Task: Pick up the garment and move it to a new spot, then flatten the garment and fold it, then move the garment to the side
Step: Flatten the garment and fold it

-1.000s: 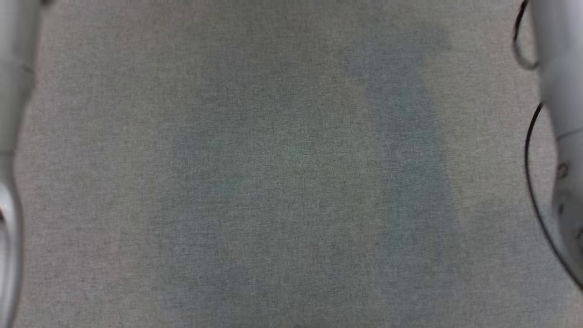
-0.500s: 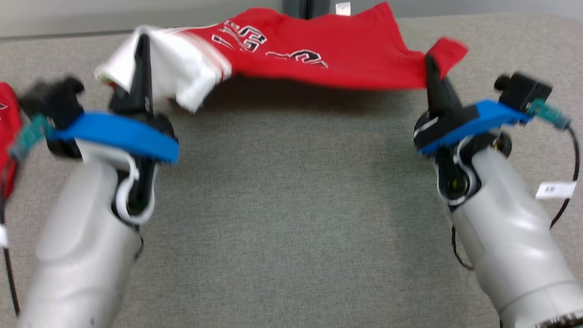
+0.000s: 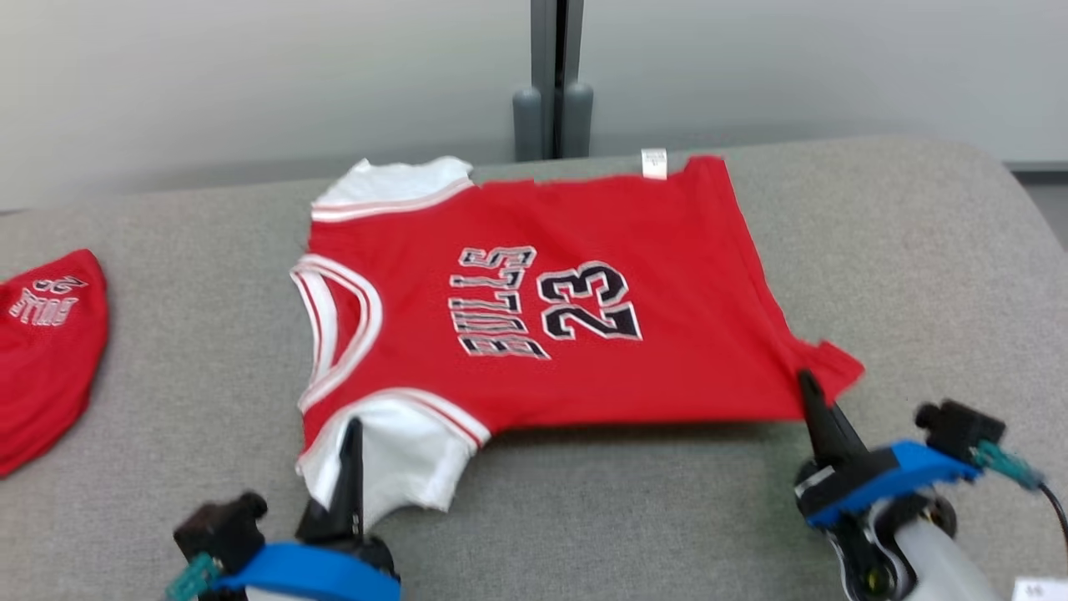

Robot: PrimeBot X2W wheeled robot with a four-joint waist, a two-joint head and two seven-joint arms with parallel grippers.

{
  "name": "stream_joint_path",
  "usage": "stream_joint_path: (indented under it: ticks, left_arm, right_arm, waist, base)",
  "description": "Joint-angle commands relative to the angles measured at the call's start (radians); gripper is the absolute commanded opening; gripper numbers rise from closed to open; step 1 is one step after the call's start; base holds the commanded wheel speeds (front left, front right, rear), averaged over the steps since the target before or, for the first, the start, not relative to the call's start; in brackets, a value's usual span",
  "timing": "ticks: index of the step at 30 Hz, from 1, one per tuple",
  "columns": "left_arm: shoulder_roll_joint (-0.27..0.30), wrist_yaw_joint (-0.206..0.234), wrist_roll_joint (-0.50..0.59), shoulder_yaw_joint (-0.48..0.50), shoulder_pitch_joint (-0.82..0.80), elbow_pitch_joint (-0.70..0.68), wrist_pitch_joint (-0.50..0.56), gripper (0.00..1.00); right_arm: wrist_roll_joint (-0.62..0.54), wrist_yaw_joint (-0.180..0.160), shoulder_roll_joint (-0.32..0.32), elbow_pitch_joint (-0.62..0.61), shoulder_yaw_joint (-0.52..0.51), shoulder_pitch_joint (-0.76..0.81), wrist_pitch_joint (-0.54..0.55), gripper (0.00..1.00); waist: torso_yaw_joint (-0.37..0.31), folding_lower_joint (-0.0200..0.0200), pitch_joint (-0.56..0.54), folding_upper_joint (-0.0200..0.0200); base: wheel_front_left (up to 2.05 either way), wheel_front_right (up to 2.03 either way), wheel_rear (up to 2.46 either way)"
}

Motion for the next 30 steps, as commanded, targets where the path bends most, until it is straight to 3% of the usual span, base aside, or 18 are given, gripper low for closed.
stream_joint_path:
  ticks: [1,12,21,30]
  left_arm:
    - [0.002,0.002,0.008,-0.004,0.027,-0.008,-0.003,0.0]
    - [0.011,0.01,-0.015,-0.056,0.223,-0.068,0.032,0.0]
    - [0.008,0.0,-0.068,-0.072,0.191,-0.107,0.092,0.0]
    - [0.048,-0.001,-0.067,-0.07,0.101,-0.112,0.126,0.0]
  right_arm:
    - [0.007,0.0,-0.016,-0.014,-0.018,0.046,-0.005,0.0]
    - [0.028,0.0,-0.031,-0.112,-0.127,0.325,-0.004,0.0]
    - [-0.005,0.0,-0.001,-0.143,-0.163,0.301,0.031,0.0]
    - [-0.059,0.0,0.023,-0.113,-0.192,0.21,0.095,0.0]
  waist:
    - [-0.006,0.0004,-0.023,0.0003]
    - [0.015,0.0004,-0.093,0.0003]
    - [0.02,0.0004,-0.081,0.0003]
    - [0.02,0.0004,-0.048,0.0003]
  base:
    - [0.0,0.0,0.0]
    - [0.0,0.0,0.0]
    - [0.0,0.0,0.0]
    - [0.0,0.0,0.0]
